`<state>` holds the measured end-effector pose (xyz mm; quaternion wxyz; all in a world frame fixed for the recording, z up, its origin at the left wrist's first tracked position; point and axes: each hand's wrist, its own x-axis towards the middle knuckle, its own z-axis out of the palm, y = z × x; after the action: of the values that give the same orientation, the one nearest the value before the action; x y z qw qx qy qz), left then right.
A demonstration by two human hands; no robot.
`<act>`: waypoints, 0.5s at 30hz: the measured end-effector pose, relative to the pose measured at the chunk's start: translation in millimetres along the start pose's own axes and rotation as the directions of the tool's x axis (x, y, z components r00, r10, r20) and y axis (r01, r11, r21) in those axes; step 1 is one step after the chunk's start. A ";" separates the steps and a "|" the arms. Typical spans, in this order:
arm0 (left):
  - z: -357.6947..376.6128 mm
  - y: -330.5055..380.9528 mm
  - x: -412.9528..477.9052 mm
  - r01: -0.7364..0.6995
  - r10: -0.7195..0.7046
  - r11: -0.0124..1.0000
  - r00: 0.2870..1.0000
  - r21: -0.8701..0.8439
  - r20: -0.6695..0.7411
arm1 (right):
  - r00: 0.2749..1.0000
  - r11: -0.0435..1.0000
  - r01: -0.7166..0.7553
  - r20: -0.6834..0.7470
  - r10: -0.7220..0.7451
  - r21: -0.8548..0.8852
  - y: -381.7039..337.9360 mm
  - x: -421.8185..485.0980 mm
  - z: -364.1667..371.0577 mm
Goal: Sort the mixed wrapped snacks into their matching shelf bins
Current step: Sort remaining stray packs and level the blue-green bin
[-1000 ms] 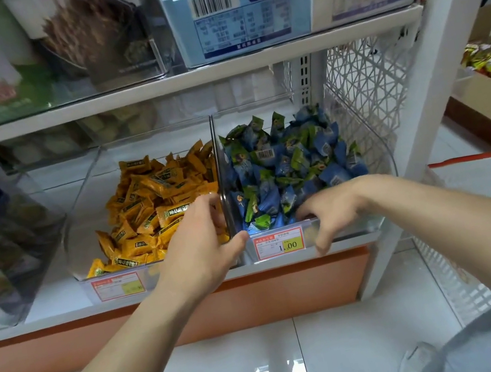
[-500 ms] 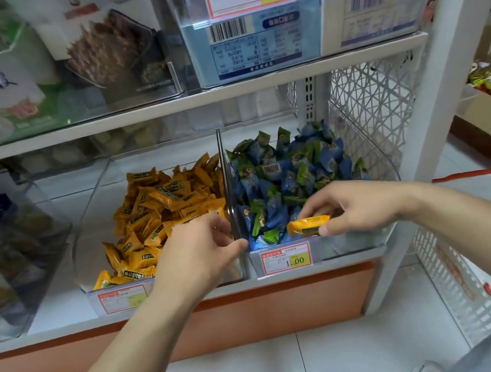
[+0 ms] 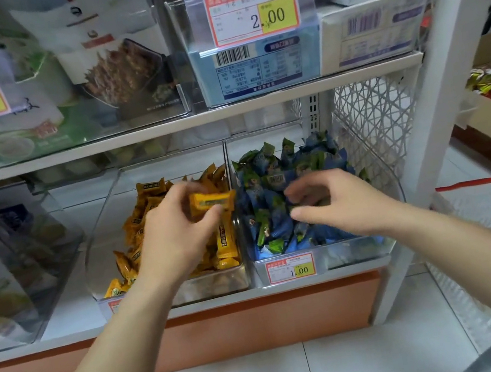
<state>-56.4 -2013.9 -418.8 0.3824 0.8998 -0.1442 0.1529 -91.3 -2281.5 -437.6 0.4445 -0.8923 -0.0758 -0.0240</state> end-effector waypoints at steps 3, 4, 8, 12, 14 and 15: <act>-10.5 -23.3 4.5 0.093 -0.113 0.932 0.993 0.351 0.036 | 0.999 0.956 -0.025 0.019 0.032 -0.293 16.4 -11.6 -8.1; -12.1 -24.7 5.1 0.100 -0.128 0.908 0.991 0.408 0.041 | 0.999 0.933 -0.038 0.005 0.043 -0.358 20.7 -16.2 -9.9; -1.0 3.3 1.5 -0.099 0.105 0.911 0.994 0.399 0.008 | 0.990 0.848 -0.144 -0.081 0.119 -0.510 31.2 -44.8 -12.6; 48.7 47.7 -6.0 -0.335 0.284 0.931 0.914 0.145 0.288 | 0.991 0.755 -0.137 -0.094 0.099 -0.642 40.7 -69.5 -3.8; 82.1 62.7 5.1 -0.313 0.244 0.947 0.853 0.078 0.462 | 0.979 0.758 -0.173 -0.192 0.065 -0.629 42.8 -69.3 0.2; 98.9 68.1 13.9 -0.280 0.201 0.957 0.822 0.070 0.532 | 0.968 0.762 -0.201 -0.246 0.057 -0.616 43.1 -67.4 1.8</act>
<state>-53.0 -2133.6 -434.9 0.2403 0.9072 -0.3431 -0.0386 -151.1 -2313.3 -480.1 0.1226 -0.9850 0.0467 -0.1124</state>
